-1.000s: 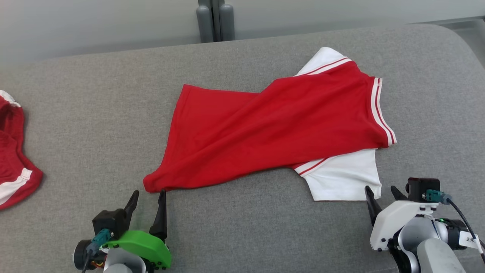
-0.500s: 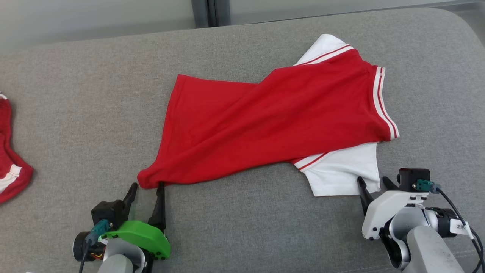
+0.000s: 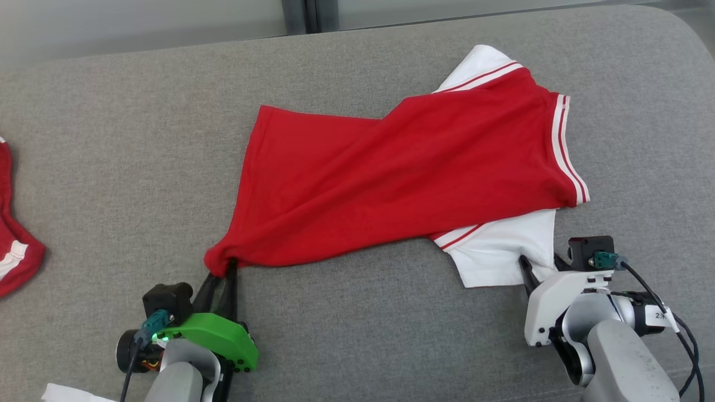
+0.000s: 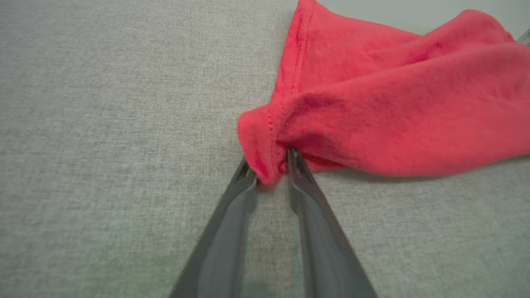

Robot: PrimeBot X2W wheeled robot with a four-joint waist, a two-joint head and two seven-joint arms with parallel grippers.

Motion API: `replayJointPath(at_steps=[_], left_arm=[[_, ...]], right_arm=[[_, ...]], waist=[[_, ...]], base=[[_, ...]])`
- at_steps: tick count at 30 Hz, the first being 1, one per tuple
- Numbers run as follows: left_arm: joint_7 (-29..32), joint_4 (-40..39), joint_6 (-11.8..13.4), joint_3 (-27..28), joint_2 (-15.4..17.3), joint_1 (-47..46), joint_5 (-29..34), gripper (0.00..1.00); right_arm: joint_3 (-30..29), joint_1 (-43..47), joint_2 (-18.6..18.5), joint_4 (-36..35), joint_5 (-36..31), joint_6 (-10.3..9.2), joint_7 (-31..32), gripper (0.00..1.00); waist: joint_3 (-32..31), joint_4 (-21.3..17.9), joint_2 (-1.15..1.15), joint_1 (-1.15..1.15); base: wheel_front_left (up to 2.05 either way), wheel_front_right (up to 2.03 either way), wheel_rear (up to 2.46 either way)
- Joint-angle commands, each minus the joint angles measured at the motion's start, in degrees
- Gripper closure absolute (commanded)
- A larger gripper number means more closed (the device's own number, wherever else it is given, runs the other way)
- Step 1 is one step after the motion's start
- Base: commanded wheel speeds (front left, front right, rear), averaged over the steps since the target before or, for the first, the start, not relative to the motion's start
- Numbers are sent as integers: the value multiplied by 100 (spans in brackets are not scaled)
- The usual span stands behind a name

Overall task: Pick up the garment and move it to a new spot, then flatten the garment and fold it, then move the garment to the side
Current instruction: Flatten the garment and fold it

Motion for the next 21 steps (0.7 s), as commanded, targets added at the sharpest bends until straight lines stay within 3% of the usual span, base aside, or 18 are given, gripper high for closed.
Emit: replayJointPath(at_steps=[1,7,15,21], left_arm=[[-4,29,-13,-40,11,-94,-51,100],[-3,-239,-13,-31,39,-6,-222,100],[-3,-1603,-13,-106,74,243,-649,100],[58,-2434,-13,-401,264,29,-1434,100]], right_arm=[[245,391,221,350,36,81,318,100],[161,473,147,-226,217,61,6,100],[-81,478,117,-1857,825,44,-288,100],[-207,130,8,-3130,1014,44,-76,100]], waist=[[-26,-8,0,0],[-147,-69,0,0],[-438,-174,0,0],[-603,-268,0,0]], base=[[0,0,0],[0,0,0],[0,0,0],[0,0,0]])
